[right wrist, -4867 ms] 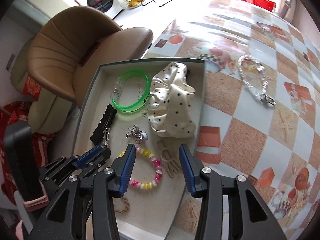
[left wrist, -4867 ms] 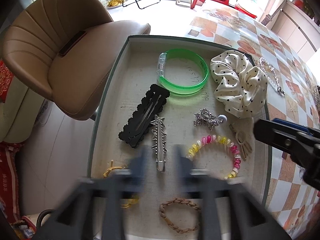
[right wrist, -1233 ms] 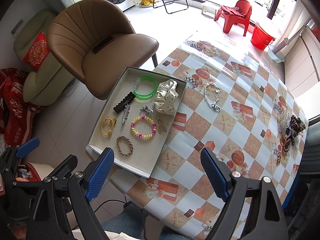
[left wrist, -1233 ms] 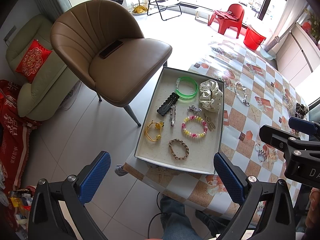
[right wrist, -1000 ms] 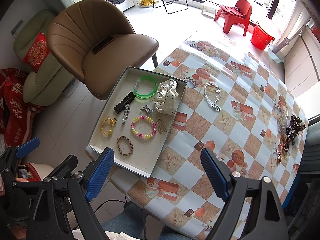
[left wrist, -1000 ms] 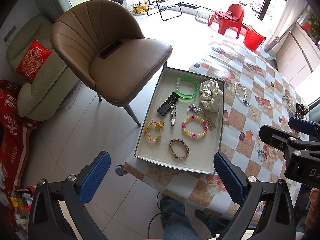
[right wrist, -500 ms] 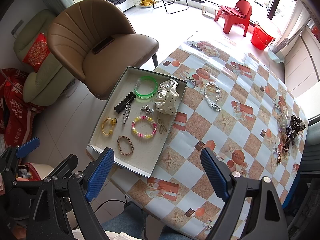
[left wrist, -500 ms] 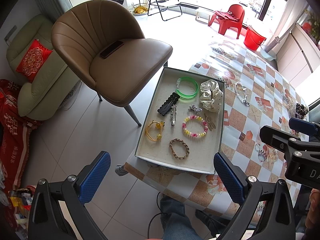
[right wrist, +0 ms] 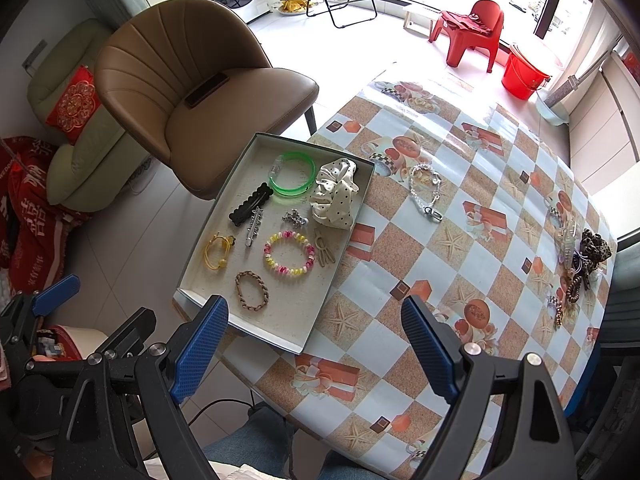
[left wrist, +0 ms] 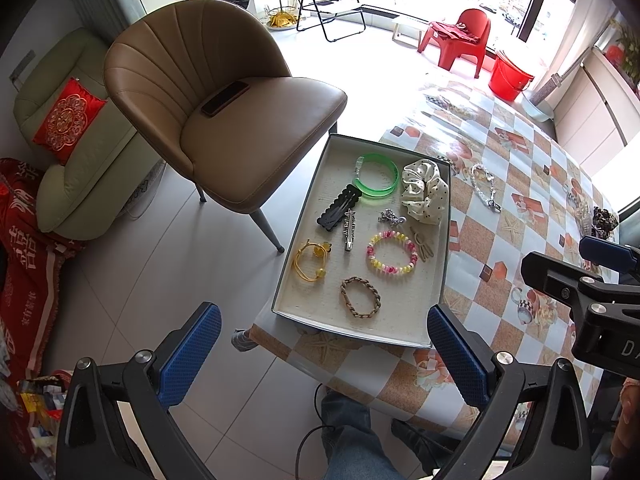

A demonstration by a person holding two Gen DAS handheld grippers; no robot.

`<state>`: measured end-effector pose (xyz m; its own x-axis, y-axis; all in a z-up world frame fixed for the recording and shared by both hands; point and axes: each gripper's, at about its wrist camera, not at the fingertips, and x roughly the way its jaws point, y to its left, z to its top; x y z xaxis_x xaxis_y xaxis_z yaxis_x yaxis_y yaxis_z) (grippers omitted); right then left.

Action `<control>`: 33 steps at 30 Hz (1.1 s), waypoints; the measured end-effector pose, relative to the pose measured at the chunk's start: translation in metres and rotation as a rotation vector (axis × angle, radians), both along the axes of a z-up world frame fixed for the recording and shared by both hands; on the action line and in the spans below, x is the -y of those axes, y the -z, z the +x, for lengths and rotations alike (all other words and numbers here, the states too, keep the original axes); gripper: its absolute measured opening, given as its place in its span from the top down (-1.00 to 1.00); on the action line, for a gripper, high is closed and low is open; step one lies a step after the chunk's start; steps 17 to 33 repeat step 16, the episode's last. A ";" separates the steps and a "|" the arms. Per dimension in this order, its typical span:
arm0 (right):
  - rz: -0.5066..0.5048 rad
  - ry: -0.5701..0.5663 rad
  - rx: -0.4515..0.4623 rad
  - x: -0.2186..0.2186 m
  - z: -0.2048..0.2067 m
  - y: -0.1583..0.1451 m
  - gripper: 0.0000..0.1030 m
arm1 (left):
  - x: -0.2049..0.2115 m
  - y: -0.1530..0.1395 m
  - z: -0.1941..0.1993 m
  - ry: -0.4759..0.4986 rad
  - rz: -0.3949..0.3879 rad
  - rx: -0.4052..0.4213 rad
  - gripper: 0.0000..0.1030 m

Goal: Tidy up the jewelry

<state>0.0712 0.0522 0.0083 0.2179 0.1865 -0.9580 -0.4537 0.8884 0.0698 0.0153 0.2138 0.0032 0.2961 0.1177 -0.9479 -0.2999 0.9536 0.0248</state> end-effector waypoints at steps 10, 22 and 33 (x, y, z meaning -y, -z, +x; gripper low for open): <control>0.000 0.000 -0.001 0.000 0.000 0.000 -0.75 | -0.005 0.002 -0.004 -0.014 0.008 0.002 -1.00; 0.000 0.000 -0.001 0.001 -0.001 0.000 -0.75 | -0.005 0.002 -0.003 -0.011 0.007 0.002 -1.00; 0.000 0.000 -0.001 0.001 -0.001 0.000 -0.75 | -0.005 0.002 -0.003 -0.011 0.007 0.002 -1.00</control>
